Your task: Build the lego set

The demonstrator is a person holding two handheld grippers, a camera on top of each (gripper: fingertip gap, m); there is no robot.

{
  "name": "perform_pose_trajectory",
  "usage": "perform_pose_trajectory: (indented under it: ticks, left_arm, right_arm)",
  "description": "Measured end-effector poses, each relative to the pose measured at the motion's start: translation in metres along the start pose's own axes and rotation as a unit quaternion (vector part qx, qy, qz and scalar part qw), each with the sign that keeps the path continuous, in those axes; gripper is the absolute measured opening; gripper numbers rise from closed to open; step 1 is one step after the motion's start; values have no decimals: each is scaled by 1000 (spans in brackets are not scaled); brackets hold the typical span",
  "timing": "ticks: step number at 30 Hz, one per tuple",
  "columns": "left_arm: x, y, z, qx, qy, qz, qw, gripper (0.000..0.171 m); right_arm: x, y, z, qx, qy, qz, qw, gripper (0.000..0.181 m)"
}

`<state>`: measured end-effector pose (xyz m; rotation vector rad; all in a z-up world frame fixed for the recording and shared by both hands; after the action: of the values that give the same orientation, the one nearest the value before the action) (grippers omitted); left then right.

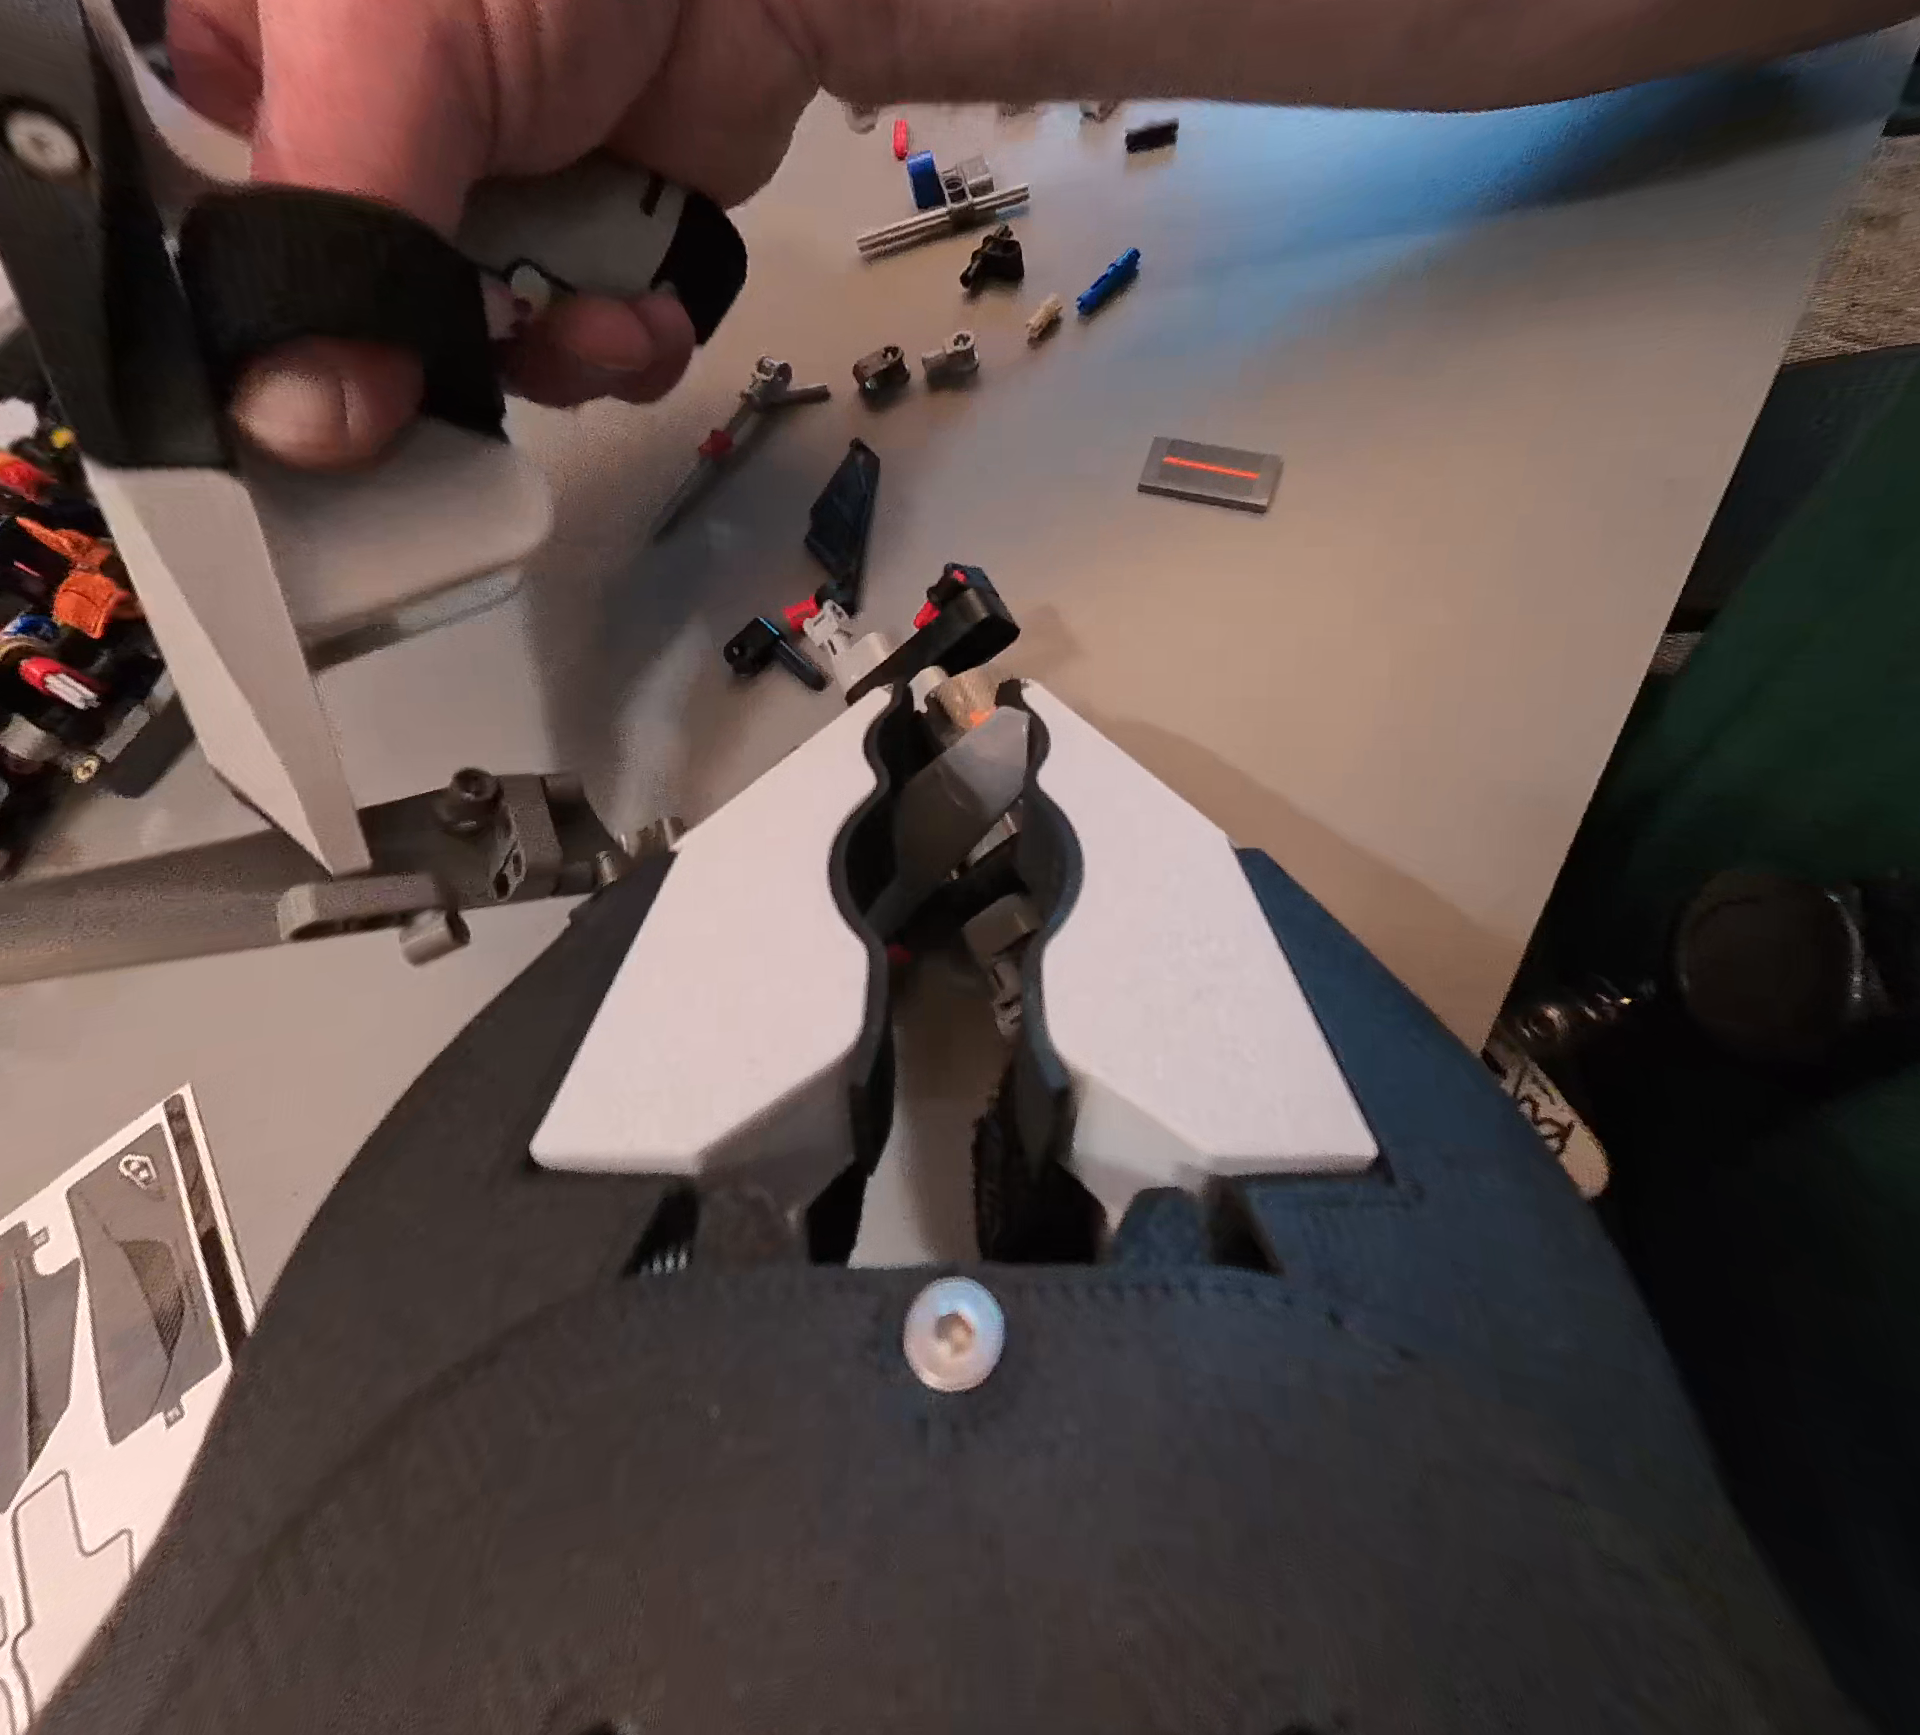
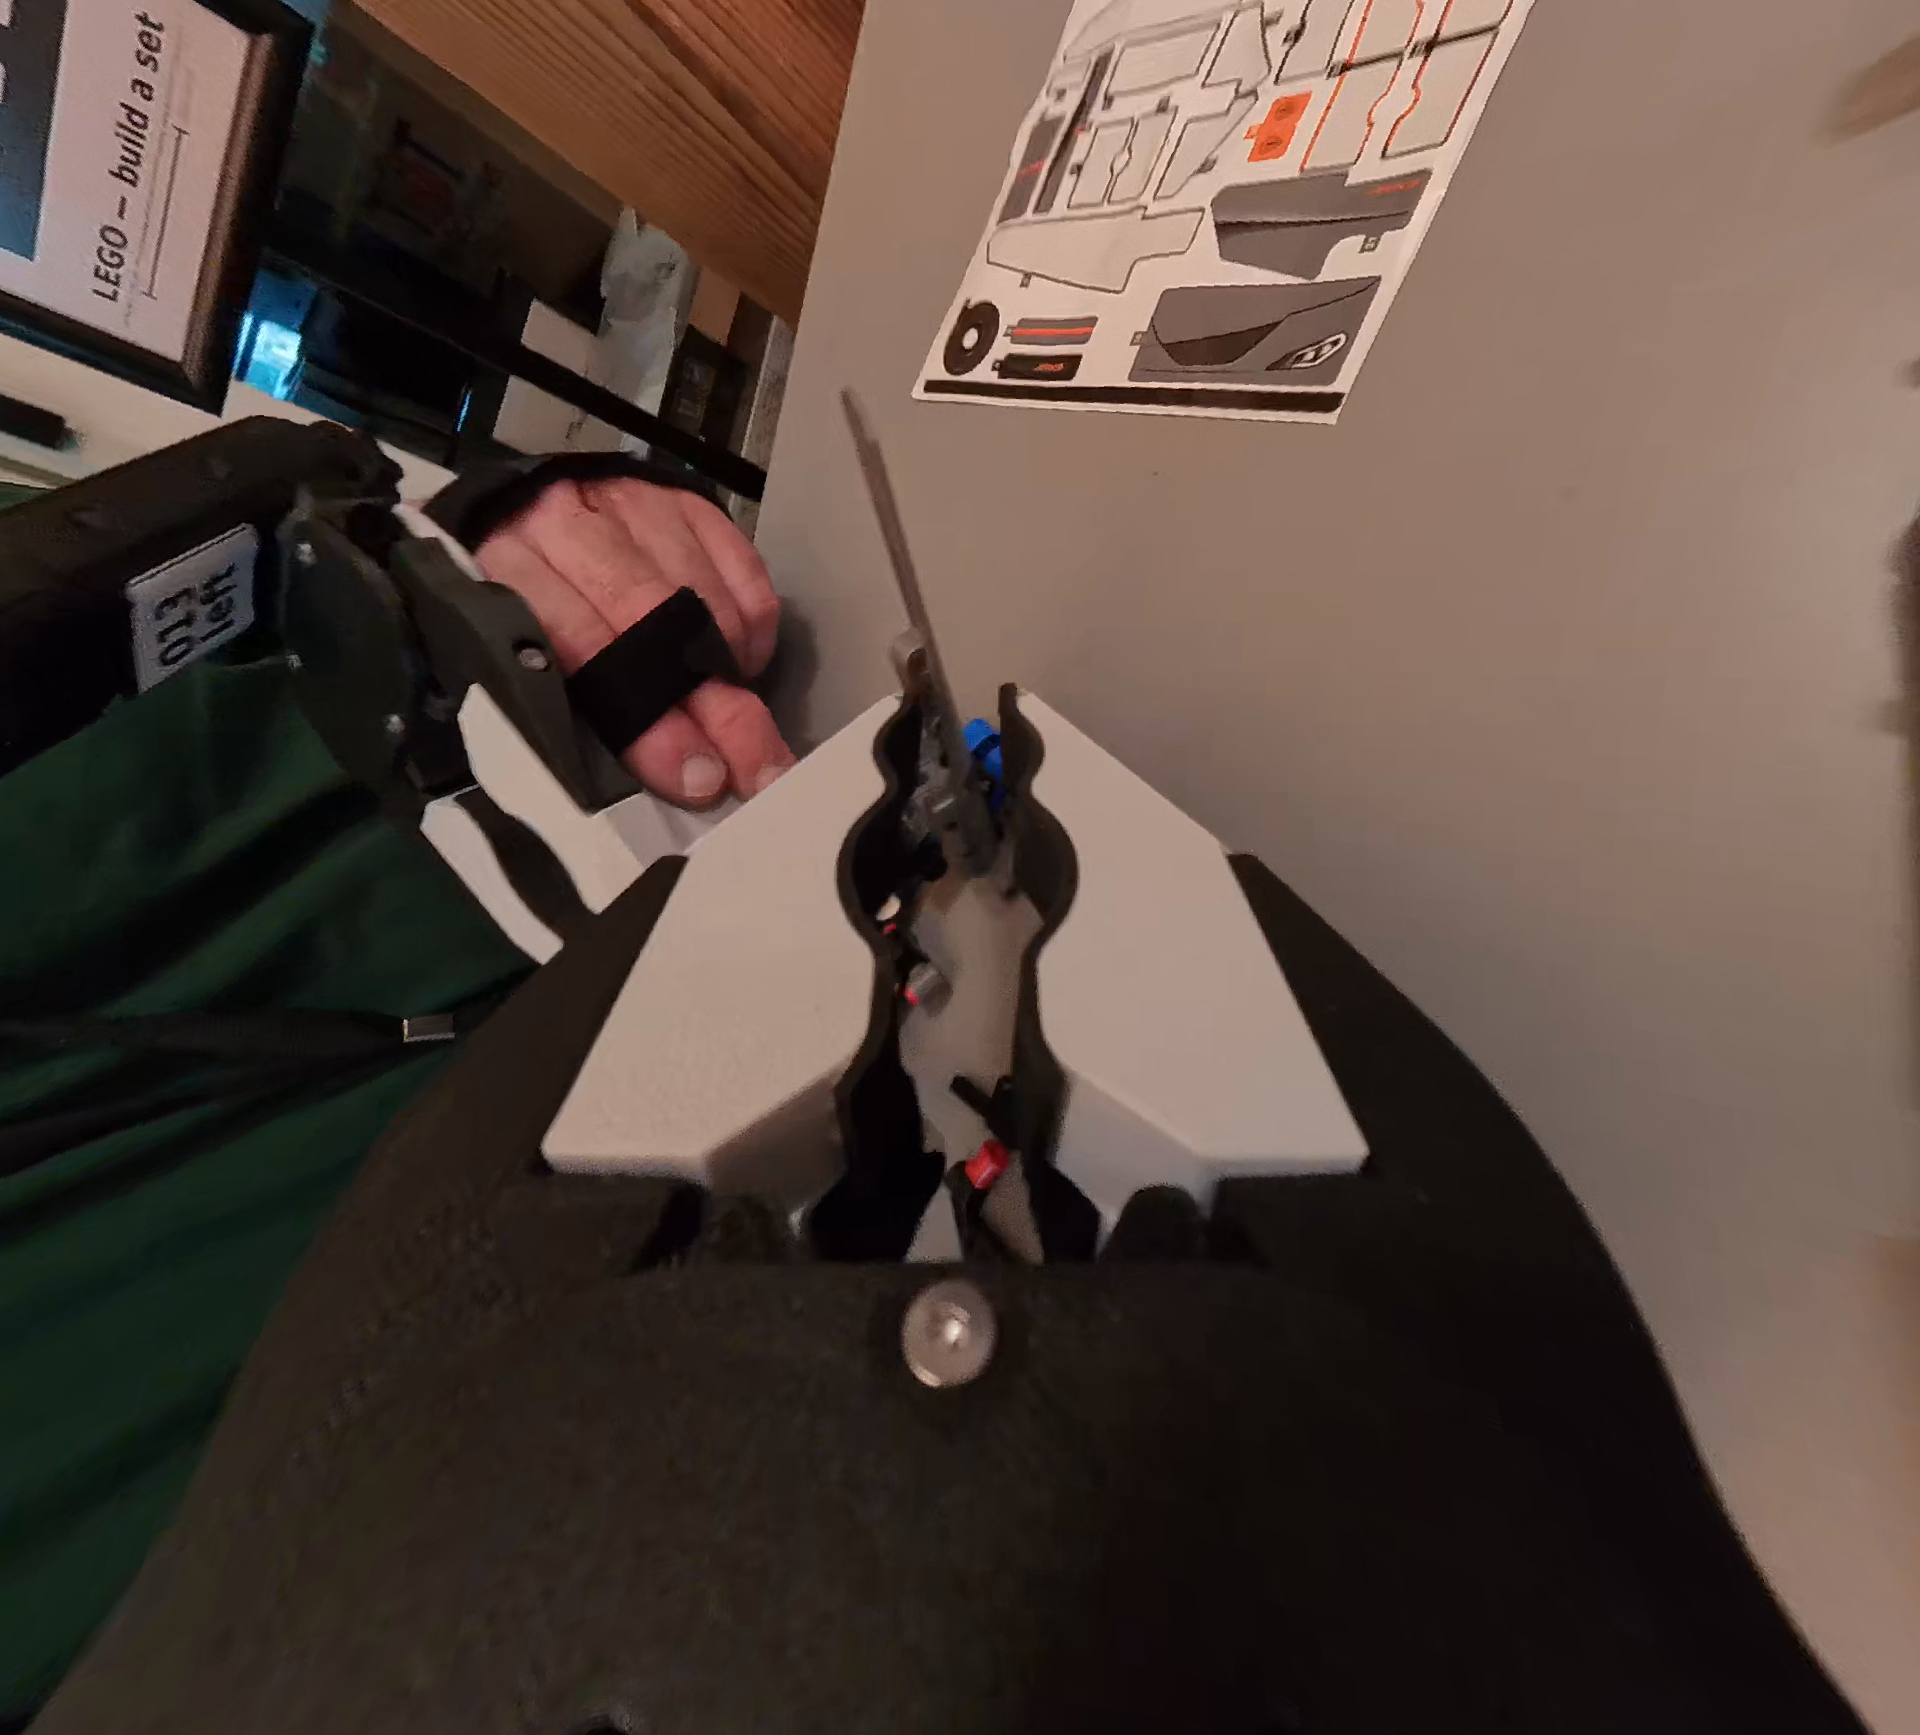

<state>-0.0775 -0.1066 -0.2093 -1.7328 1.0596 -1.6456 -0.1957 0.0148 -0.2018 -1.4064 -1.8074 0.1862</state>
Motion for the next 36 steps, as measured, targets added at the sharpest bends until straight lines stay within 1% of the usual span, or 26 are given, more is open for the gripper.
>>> perform_pose_trajectory:
  ticks: [3,4,6,10,13,17,20,26,31,34,36]
  left_arm:
    - [1,1,1,5,0,5,1000,17]
    - [2,2,1,6,1,6,1000,18]
    - [3,2,1,10,3,10,1000,19]
    - [4,4,0,13,6,13,1000,20]
    - [4,3,0,8,2,8,1000,20]
    - [5,3,2,10,2,8,1000,20]
    - [4,2,3,11,2,7,1000,20]
    - [5,-1,3,15,-6,18,1000,24]
    - [11,-3,1,30,-18,37,999,30]
    - [14,-4,-1,43,-21,48,998,37]
    - [16,-5,-2,46,-25,57,997,38]
  right_arm:
    - [21,8,-11,21,33,17,999,20]
    - [28,15,-13,31,53,13,998,18]
    - [34,31,-14,44,100,-17,994,15]
    - [24,56,-20,57,145,-80,985,12]
    - [16,65,-21,67,179,-112,975,13]
    - [14,69,-22,70,204,-113,970,5]
    - [13,70,-24,80,218,-114,966,5]
    - [18,72,-24,84,223,-88,967,4]
    - [30,69,-29,92,228,-39,968,4]
    - [39,66,-35,98,227,-7,969,4]
    - [44,63,-38,100,221,15,970,4]
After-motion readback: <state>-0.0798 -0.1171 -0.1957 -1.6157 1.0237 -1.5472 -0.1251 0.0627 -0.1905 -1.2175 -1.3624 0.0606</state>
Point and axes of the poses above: each gripper's, where its closed fingertips meet, x back along the fingers, y out of its underside, z = x × y across the jaws, the point moved 9 cm from there along x, back along the fingers, and after that the axes turned 3 degrees about y, right-handed, at the moved point
